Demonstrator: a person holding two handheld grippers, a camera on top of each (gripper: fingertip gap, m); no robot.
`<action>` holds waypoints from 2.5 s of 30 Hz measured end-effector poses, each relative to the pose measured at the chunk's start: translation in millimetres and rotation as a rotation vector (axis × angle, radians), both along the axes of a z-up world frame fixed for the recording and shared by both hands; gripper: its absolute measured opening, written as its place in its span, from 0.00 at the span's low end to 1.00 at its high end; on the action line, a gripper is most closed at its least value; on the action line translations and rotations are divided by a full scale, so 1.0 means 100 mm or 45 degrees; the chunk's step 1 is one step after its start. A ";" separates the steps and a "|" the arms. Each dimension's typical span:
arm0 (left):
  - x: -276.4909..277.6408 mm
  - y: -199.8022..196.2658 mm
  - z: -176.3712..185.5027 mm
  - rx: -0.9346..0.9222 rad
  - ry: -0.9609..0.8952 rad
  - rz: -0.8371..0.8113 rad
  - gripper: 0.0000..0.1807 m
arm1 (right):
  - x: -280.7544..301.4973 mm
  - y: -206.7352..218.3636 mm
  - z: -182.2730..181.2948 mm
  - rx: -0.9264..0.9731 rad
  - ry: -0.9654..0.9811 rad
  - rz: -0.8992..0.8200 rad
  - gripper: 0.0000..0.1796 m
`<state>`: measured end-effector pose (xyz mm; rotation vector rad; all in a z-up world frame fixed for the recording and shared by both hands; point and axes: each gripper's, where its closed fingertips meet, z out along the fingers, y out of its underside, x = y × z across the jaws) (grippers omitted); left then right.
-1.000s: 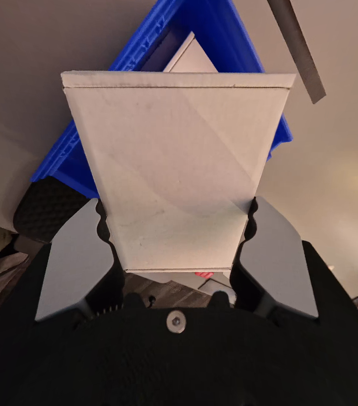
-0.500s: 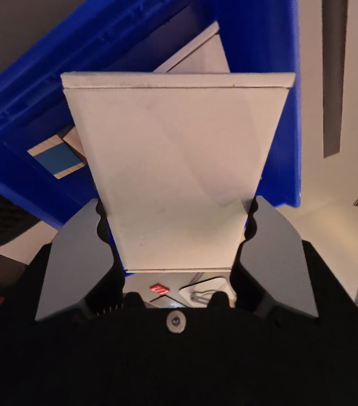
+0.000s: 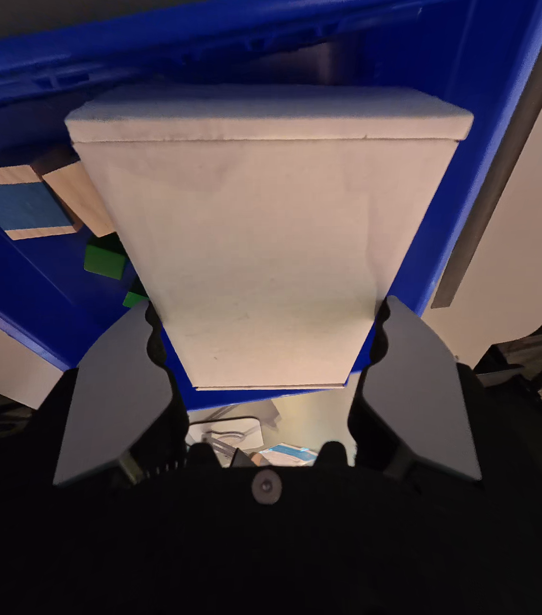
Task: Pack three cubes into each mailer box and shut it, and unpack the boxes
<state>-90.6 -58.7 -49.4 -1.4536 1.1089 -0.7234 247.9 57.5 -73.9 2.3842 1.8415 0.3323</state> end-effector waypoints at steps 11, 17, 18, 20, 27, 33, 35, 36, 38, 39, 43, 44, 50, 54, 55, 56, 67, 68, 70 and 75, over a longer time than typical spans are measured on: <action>0.12 -0.09 -0.14 -0.007 0.089 -0.058 0.47 | 0.09 0.19 0.10 0.150 -0.188 0.191 0.64; 0.22 -0.28 -0.02 -0.006 0.057 -0.131 0.48 | -0.04 0.21 0.62 0.544 0.009 0.105 0.62; 0.24 -0.32 0.05 -0.010 0.030 -0.143 0.47 | -0.16 0.20 0.77 0.654 0.161 0.056 0.61; 0.28 -0.40 0.25 -0.045 -0.065 -0.163 0.47 | -0.33 0.11 1.12 0.859 0.503 -0.127 0.58; 0.06 -0.40 1.16 -0.205 -0.214 -0.024 0.42 | 0.33 -0.42 1.39 1.110 1.207 -1.118 0.42; -1.09 0.10 1.60 -0.055 0.199 0.520 0.39 | 0.73 -0.42 0.79 0.874 1.402 -1.553 0.24; -1.73 0.32 1.60 -0.020 0.327 0.824 0.39 | 0.89 -0.55 0.48 0.813 1.155 -1.592 0.31; -2.05 0.40 1.53 -0.053 0.362 0.955 0.40 | 0.98 -0.63 0.34 0.789 1.011 -1.633 0.33; -2.61 0.56 1.33 -0.189 0.468 1.156 0.42 | 1.07 -0.76 0.16 0.742 0.817 -1.666 0.37; -2.84 0.63 1.24 -0.249 0.504 1.240 0.43 | 1.08 -0.79 0.10 0.720 0.764 -1.665 0.39; -3.60 0.82 0.84 -0.440 0.617 1.422 0.40 | 1.04 -0.94 -0.20 0.514 0.622 -1.799 0.39; -3.81 0.81 0.71 -0.516 0.666 1.499 0.38 | 0.99 -0.98 -0.28 0.426 0.613 -1.820 0.39; -4.28 0.82 0.04 -0.945 0.617 1.500 0.37 | 0.78 -1.02 -0.61 0.116 0.623 -1.848 0.11; -4.26 0.83 -0.26 -1.150 0.550 1.395 0.35 | 0.77 -1.07 -0.67 0.085 0.492 -1.806 0.04; -4.22 0.83 -0.31 -1.195 0.542 1.363 0.31 | 0.73 -1.08 -0.67 0.060 0.489 -1.786 0.04; -4.18 0.82 -0.36 -1.227 0.550 1.333 0.28 | 0.68 -1.09 -0.67 0.042 0.473 -1.751 0.04; -3.65 0.64 -0.62 -1.386 0.859 1.052 0.04 | 0.02 -1.18 -0.66 -0.209 0.385 -1.543 0.05; -3.58 0.63 -0.63 -1.408 0.871 1.061 0.04 | -0.03 -1.19 -0.66 -0.229 0.374 -1.536 0.05; -3.50 0.63 -0.63 -1.402 0.947 1.119 0.04 | -0.15 -1.21 -0.65 -0.272 0.354 -1.524 0.05; -3.14 0.64 -0.65 -1.333 1.072 1.143 0.09 | -0.45 -1.17 -0.63 -0.328 0.319 -1.465 0.05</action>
